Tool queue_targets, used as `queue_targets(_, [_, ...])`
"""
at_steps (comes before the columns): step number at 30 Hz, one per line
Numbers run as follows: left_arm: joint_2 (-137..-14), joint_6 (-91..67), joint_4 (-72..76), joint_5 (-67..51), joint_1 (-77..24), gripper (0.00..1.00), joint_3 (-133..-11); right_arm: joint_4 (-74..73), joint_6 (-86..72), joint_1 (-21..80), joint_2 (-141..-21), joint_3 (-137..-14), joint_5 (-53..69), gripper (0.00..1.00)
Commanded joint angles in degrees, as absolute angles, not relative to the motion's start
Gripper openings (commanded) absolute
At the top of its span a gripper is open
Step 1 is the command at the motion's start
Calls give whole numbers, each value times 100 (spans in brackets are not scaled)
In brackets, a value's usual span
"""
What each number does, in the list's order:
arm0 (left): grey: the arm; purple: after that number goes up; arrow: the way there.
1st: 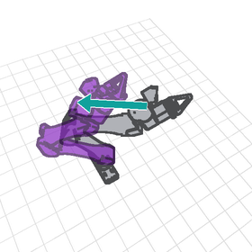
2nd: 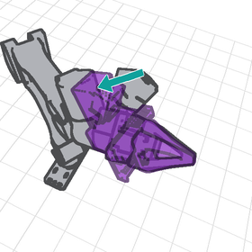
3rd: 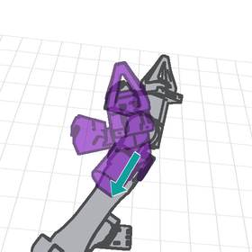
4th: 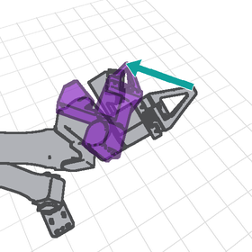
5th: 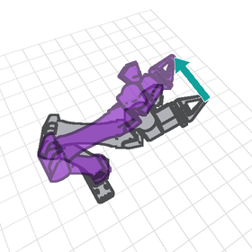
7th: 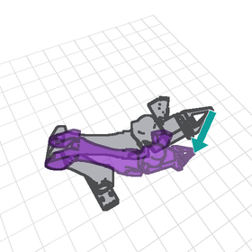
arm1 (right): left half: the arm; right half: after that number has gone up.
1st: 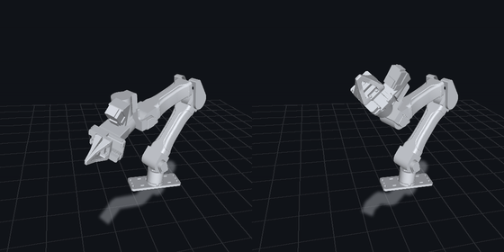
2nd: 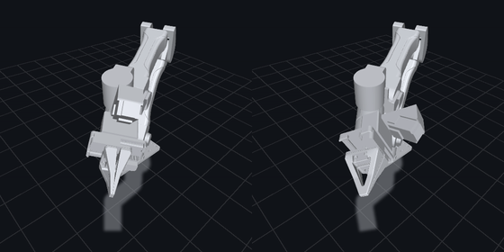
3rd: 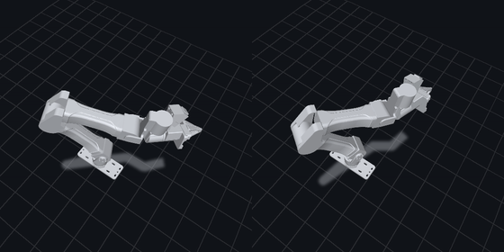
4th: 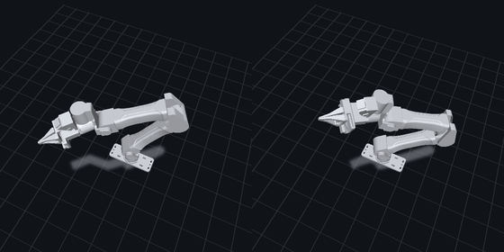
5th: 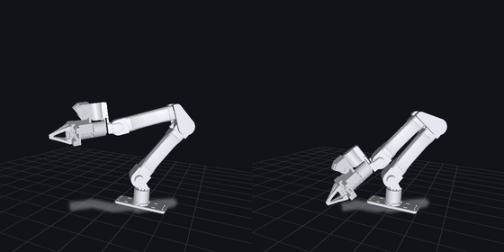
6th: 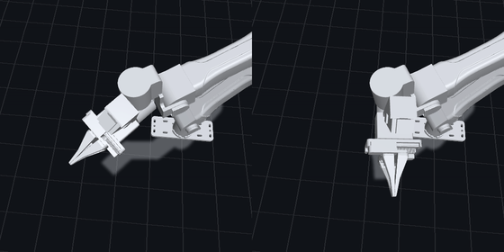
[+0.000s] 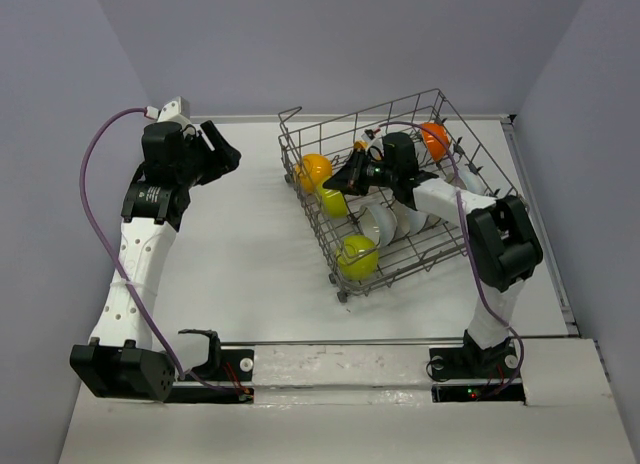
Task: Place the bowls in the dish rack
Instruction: Turn the bowl upside down over the dish rack.
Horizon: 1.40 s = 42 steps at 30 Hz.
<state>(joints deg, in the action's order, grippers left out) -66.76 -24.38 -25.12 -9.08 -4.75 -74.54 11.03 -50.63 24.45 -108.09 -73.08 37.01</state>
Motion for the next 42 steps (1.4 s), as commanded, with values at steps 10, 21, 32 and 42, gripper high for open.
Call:
queue_targets(10, [-6486, -2417, -2347, -1037, -448, 72, -7436, 457, -4386, 2215, -10582, -7400, 2663, 20])
queue_targets(21, [-6486, -2426, -2347, -1046, -448, 72, -7427, 246, -4219, 2162, -10538, -7392, 2461, 24])
queue_targets(32, [-6477, -2417, -2355, -1046, -448, 72, -7418, 62, -4087, 2162, -10521, -7409, 2285, 30])
queue_targets(42, [-6469, -2426, -2347, -1063, -448, 72, -7409, 18, -3982, 2109, -10521, -7418, 2188, 32])
